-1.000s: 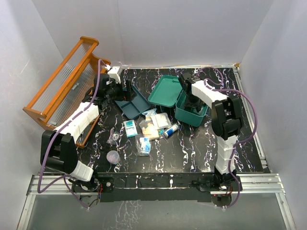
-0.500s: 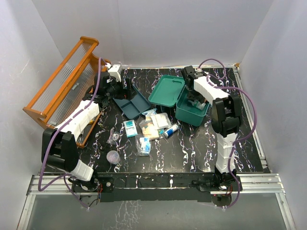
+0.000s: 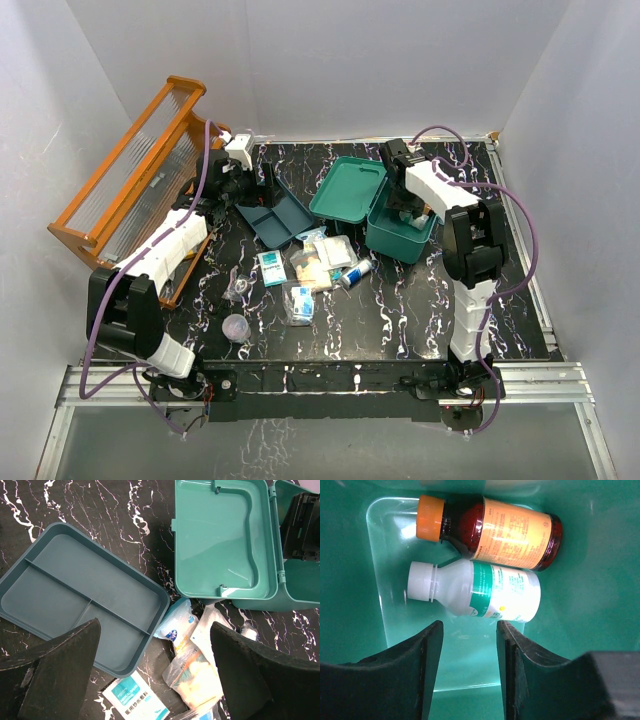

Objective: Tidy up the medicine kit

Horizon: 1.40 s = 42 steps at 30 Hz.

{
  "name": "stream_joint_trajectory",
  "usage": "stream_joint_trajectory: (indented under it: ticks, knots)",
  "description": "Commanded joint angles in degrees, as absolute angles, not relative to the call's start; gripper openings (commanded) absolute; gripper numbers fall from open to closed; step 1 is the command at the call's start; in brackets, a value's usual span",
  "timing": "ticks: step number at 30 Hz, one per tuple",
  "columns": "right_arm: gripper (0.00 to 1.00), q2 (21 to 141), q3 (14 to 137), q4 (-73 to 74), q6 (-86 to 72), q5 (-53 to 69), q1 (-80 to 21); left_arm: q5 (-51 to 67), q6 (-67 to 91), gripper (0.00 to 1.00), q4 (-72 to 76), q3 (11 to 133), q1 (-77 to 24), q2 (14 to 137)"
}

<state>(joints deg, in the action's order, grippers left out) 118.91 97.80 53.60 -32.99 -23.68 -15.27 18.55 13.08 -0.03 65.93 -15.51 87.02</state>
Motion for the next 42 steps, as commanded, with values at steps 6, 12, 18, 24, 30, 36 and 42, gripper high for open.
stream_joint_trajectory:
  ticks: [6,12,18,24,30,36,42]
  knots:
    - [0.43,117.59,96.52,51.81,-32.44,-29.04,-14.37,19.6,13.1,0.9,0.84,67.32,-15.73,85.81]
    - [0.43,117.39,97.38,51.87,-31.12,-30.79,-14.37,19.65,13.1,0.9,0.81,67.48,-15.78,85.73]
    - [0.44,114.21,100.66,52.36,-27.52,-24.1,-14.41,19.28,13.13,0.9,0.7,67.6,-15.76,85.44]
    - [0.48,107.63,101.34,50.52,-24.78,-12.05,-14.69,18.42,14.8,0.91,0.66,65.6,-15.73,83.4]
    - [0.48,100.35,99.26,45.54,-24.44,-1.05,-18.18,17.56,21.31,0.93,-1.53,61.83,-15.73,80.34]
    - [0.49,94.84,92.65,38.47,-24.6,6.68,-26.11,22.49,27.46,0.99,0.46,54.29,-15.86,76.11]
    - [0.61,90.93,82.0,30.45,-25.42,5.46,-36.27,25.98,29.06,0.99,1.7,49.97,-16.5,76.12]
